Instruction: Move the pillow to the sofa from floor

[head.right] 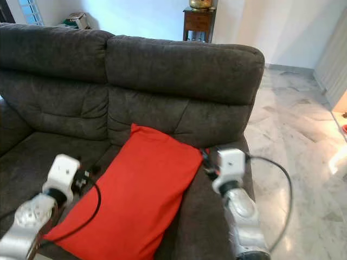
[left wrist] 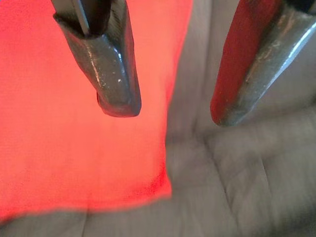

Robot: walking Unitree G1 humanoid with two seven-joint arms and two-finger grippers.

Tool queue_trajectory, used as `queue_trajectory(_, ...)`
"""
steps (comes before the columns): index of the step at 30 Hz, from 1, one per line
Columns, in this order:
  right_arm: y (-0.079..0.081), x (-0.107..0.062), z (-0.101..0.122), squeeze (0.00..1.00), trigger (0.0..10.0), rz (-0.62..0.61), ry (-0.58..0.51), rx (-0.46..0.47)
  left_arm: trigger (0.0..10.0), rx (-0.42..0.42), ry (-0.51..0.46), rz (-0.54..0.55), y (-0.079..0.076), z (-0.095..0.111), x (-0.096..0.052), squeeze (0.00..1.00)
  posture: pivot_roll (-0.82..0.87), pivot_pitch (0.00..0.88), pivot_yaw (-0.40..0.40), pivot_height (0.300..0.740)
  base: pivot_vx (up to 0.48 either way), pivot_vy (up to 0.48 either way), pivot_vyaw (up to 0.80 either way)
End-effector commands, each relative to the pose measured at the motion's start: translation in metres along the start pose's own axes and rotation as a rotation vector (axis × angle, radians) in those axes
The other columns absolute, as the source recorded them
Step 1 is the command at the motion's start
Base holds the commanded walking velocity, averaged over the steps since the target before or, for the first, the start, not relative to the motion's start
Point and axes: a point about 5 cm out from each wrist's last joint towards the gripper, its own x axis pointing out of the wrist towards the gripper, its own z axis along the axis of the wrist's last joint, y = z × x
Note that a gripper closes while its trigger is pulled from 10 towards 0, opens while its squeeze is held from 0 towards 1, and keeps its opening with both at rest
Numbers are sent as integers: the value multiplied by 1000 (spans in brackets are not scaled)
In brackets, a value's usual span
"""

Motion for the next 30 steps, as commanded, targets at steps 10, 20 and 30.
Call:
queue_trajectory(10,-87,-108,-120,0,10000,-536,477,99,10000,-22,398,39,-25,-107,-43,0,43,5,17,740,0,0,0)
queue_trajectory(20,-98,-150,-148,0,10000,-704,605,165,10000,-36,528,-34,-50,-138,-57,0,9,0,-2,740,0,0,0)
queue_trajectory(30,-76,-164,-170,0,10000,-599,743,191,10000,-72,657,-28,-66,-159,-77,0,3,0,-24,740,0,0,0)
